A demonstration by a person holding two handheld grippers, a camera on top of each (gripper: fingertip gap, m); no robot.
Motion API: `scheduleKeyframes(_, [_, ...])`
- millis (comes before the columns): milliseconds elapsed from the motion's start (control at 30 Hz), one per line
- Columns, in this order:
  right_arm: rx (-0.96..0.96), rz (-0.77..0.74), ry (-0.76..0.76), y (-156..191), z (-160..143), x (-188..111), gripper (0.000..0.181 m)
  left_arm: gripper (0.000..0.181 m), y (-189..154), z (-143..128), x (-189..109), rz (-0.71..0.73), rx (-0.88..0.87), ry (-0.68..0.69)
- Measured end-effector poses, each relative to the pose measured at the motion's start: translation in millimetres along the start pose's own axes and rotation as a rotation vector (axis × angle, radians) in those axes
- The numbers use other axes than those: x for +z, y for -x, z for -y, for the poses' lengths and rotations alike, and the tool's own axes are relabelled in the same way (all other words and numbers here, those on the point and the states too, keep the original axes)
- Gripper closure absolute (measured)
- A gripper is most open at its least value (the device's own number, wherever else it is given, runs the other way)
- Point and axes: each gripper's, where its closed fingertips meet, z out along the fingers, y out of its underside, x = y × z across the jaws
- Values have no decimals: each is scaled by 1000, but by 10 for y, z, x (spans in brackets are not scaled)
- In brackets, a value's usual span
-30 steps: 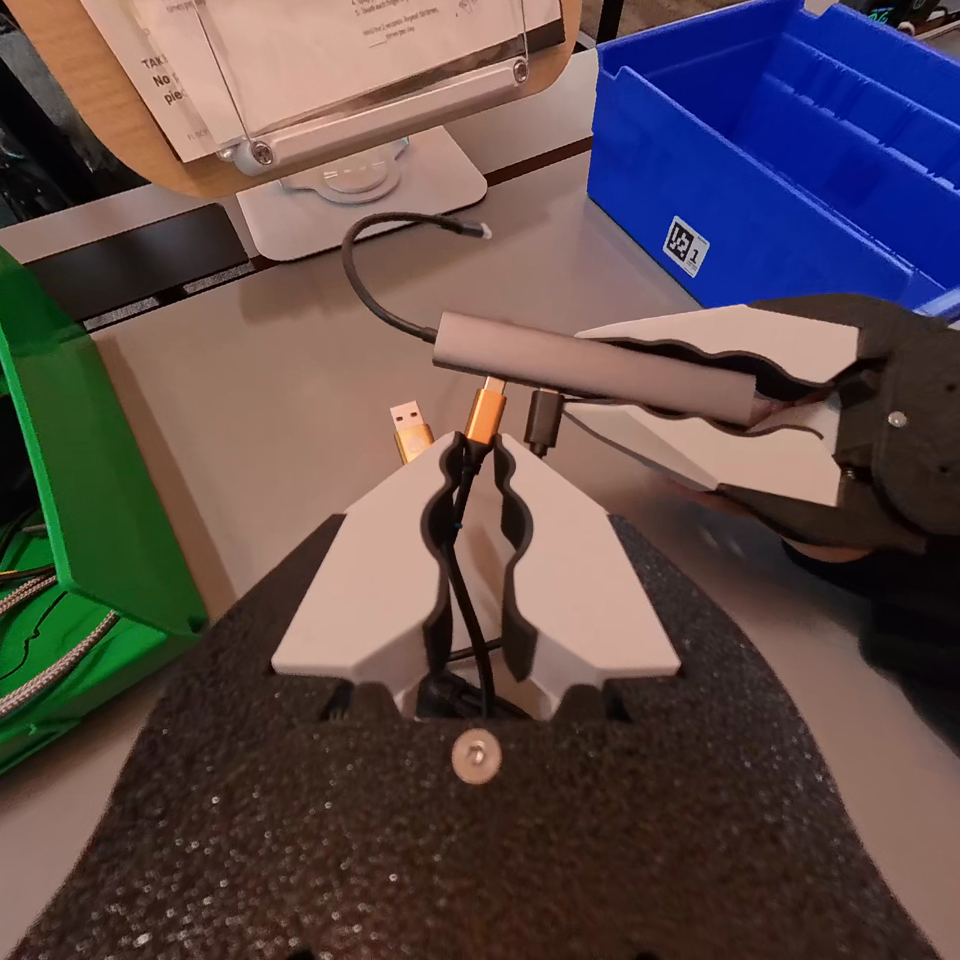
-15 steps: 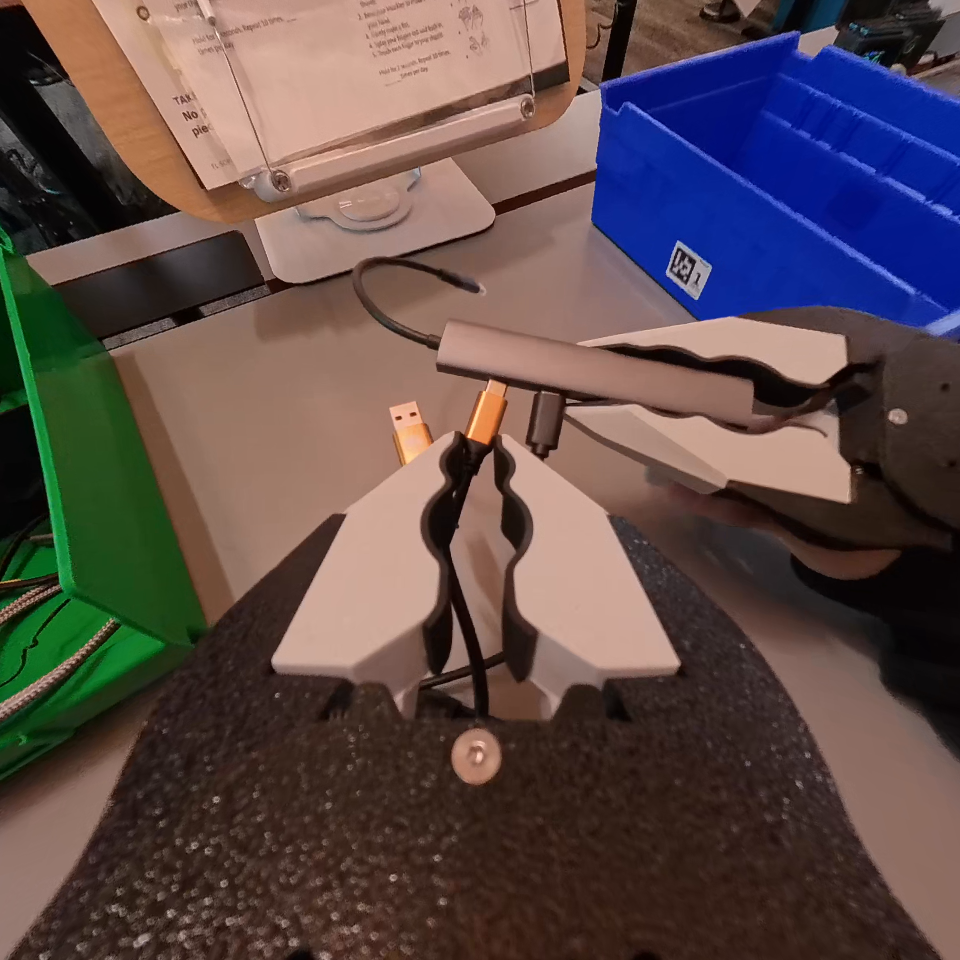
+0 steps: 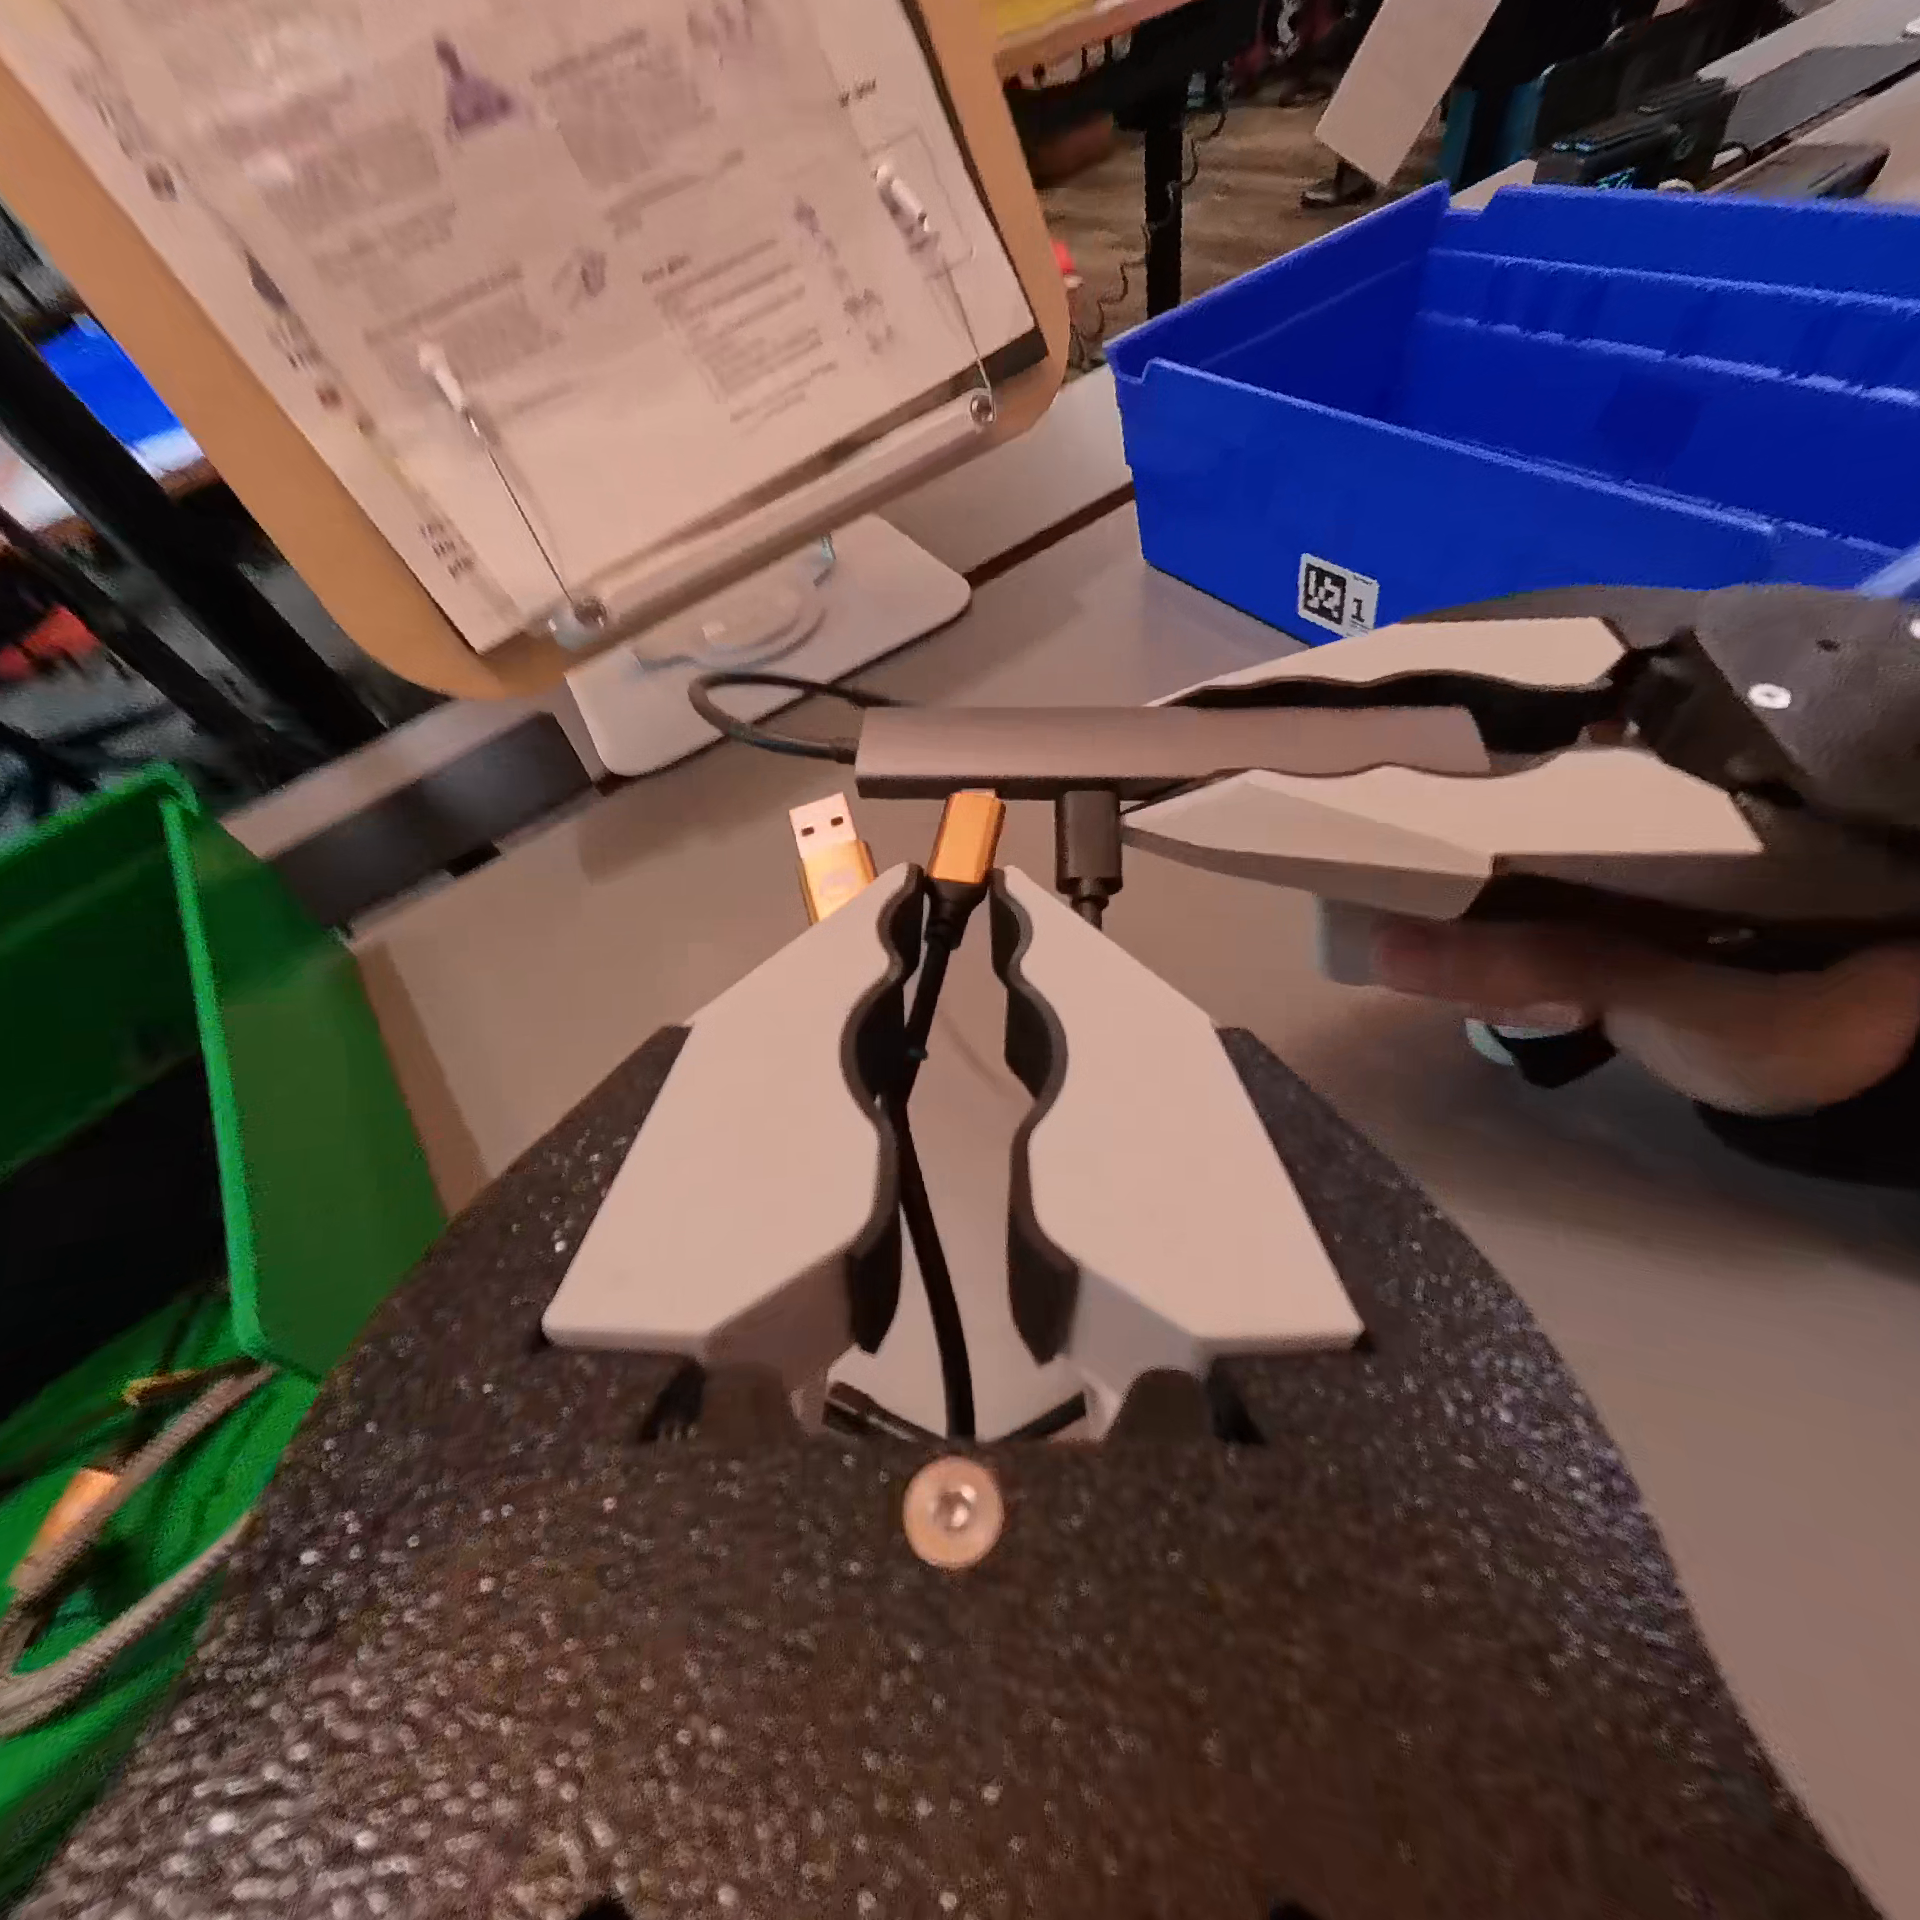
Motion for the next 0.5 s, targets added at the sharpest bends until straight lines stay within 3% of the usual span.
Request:
scheduleKeyframes(133, [32,15,-10,4,13,-3,160,169,5,23,-14,60,92,-57])
scheduleKeyframes(500, [75,57,-2,50,-14,9,159,172,17,-10,-36,52,66,-53])
